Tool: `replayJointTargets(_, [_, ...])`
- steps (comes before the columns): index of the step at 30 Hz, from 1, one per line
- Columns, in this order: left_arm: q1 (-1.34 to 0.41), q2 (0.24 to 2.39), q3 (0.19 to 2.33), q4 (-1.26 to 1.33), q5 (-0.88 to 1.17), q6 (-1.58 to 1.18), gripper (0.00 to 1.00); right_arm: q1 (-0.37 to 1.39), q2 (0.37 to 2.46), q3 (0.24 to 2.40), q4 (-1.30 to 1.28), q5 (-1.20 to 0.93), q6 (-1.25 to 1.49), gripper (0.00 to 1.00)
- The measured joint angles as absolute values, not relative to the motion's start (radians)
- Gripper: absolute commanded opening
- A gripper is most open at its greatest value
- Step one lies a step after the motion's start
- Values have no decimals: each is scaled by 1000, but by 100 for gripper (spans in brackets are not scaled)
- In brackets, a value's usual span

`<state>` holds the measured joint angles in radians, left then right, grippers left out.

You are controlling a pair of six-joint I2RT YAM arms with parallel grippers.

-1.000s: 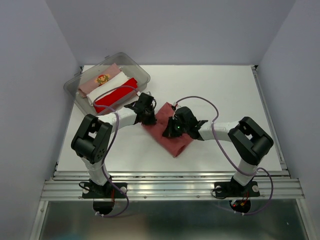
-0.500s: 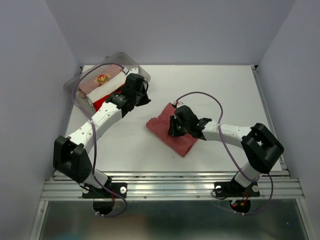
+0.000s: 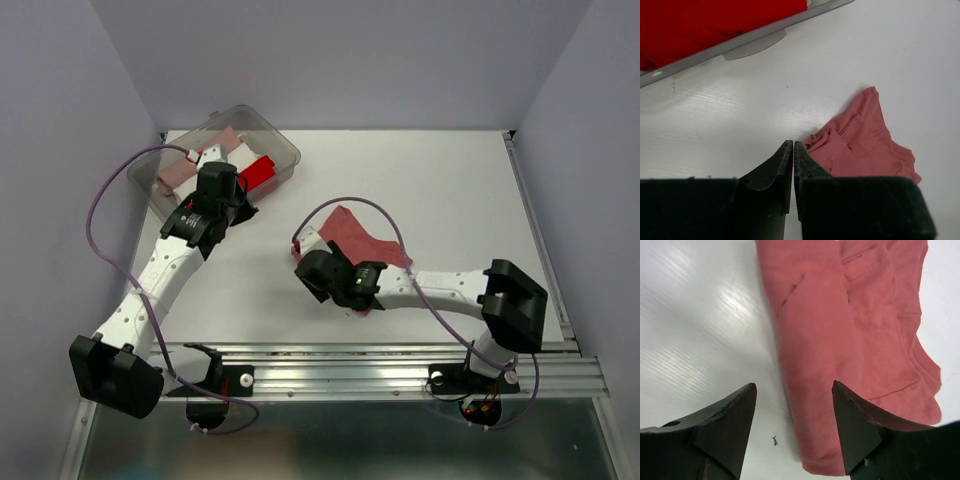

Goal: Roll the t-shirts
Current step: Roll the T-shirt to the center of the board.

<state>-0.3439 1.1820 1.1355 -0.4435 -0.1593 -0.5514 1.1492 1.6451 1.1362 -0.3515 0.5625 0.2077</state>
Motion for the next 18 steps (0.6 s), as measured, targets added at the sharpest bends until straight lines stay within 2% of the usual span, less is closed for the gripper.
replayJointTargets(7, [-340, 1180, 1065, -454, -131, -559, 17, 1253, 1802, 1136, -389, 735, 101, 72])
replayJointTargets(18, [-340, 1193, 1053, -436, -105, -569, 17, 1251, 1831, 1085, -329, 805, 47, 73])
